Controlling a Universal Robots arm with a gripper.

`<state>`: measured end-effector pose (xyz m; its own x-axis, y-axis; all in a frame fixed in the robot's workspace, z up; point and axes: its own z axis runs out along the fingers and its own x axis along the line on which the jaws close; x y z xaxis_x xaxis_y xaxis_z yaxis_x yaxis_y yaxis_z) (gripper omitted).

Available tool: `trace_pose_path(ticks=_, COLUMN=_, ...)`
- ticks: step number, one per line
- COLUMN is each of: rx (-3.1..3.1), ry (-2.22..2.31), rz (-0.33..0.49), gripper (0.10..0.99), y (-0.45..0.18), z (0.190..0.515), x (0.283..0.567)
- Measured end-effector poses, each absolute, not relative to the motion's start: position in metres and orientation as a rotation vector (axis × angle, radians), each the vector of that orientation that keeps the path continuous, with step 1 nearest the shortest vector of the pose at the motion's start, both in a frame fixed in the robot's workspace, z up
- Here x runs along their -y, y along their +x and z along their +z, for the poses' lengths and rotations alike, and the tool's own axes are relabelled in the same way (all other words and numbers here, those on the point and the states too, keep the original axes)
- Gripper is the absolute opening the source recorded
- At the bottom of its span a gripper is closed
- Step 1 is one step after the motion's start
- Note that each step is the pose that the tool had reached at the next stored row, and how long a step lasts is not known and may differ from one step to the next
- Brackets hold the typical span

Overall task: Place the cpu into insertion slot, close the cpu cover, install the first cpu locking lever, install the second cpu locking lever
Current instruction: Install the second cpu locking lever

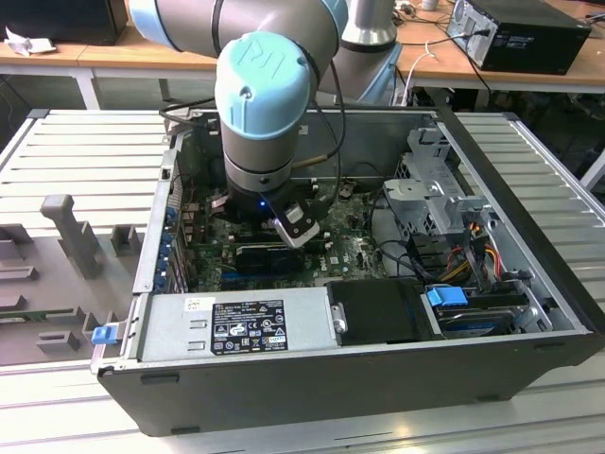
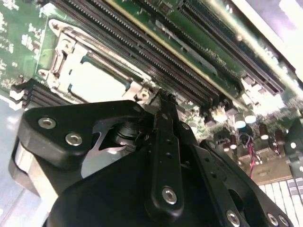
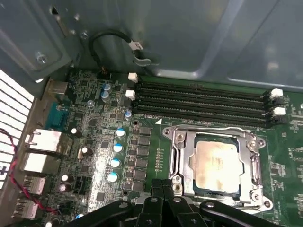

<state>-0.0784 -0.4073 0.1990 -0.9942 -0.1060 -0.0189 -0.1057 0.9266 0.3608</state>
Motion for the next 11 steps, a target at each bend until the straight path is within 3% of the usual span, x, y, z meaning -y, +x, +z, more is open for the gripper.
trace_pose_path(ticks=11, rx=3.083, ry=0.169, rz=-0.577, gripper=0.106, y=-0.078, z=0.218, x=0.407)
